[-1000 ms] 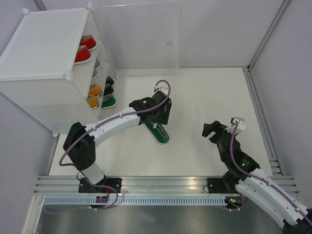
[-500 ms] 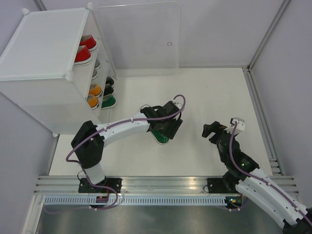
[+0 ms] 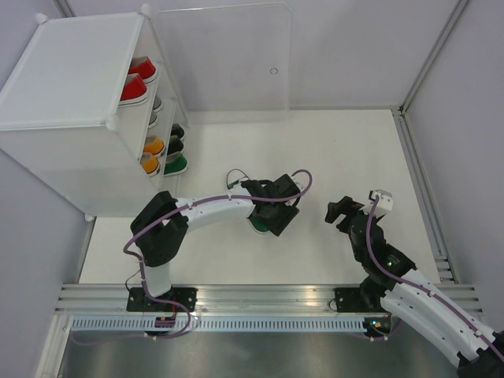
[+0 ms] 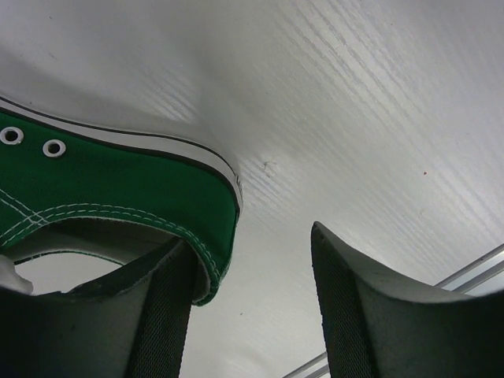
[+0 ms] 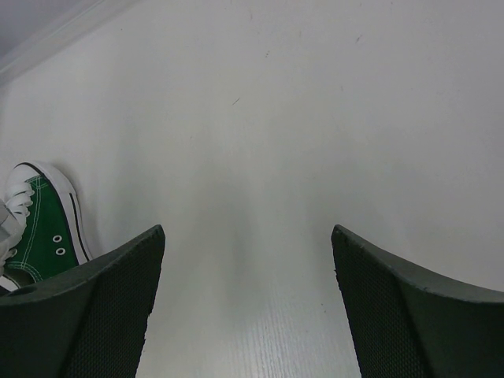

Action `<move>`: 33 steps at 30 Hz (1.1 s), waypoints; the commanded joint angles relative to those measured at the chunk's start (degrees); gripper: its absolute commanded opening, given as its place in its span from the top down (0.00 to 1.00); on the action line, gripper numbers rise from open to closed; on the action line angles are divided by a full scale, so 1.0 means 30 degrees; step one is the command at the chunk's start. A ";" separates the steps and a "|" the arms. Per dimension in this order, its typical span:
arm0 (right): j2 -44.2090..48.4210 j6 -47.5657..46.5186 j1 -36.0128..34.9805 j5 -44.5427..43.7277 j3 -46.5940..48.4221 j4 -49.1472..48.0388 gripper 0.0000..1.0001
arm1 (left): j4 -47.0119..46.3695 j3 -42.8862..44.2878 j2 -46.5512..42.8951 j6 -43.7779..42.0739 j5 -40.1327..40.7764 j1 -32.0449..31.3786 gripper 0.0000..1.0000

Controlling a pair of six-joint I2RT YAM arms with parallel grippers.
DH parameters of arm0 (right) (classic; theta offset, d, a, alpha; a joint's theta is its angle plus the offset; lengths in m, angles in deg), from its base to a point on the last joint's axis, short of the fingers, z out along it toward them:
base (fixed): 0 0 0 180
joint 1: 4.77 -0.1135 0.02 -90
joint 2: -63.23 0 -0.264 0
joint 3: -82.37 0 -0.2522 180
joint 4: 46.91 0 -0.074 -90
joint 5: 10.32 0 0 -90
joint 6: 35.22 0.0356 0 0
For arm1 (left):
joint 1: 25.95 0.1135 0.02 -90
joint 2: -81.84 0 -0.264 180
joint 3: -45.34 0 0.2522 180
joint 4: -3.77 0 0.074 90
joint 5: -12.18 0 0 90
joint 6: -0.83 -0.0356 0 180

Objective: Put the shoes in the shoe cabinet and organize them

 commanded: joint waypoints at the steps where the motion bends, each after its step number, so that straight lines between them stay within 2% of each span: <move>1: -0.0024 -0.0059 -0.0054 -0.0162 -0.0019 -0.0680 0.10 | 0.0217 -0.0254 0.0511 -0.0605 -0.0169 -0.0083 0.38; 9: -0.0258 -0.0030 -0.0083 -0.0016 -0.0078 -0.0797 0.10 | 0.0217 -0.0490 0.1478 0.0363 0.2380 -0.0054 0.53; 10: -0.0229 -0.0030 -0.0083 -0.0016 -0.0107 -0.0797 0.10 | 0.0217 -0.0432 0.1537 0.0450 0.2498 -0.0025 0.59; 17: -0.0141 -0.0030 -0.0054 -0.0016 -0.0107 -0.0739 0.11 | 0.0217 0.0271 0.1334 0.0889 0.2529 0.0121 0.84; 23: 0.0005 -0.0031 -0.0054 -0.0016 -0.0078 -0.0709 0.11 | 0.0246 0.0448 -0.0362 0.1533 0.2382 0.0735 0.89; 33: 0.0240 -0.0001 -0.0025 -0.0016 -0.0107 -0.0592 0.11 | 0.0187 -0.0109 -0.2444 0.2324 0.2555 0.4806 0.89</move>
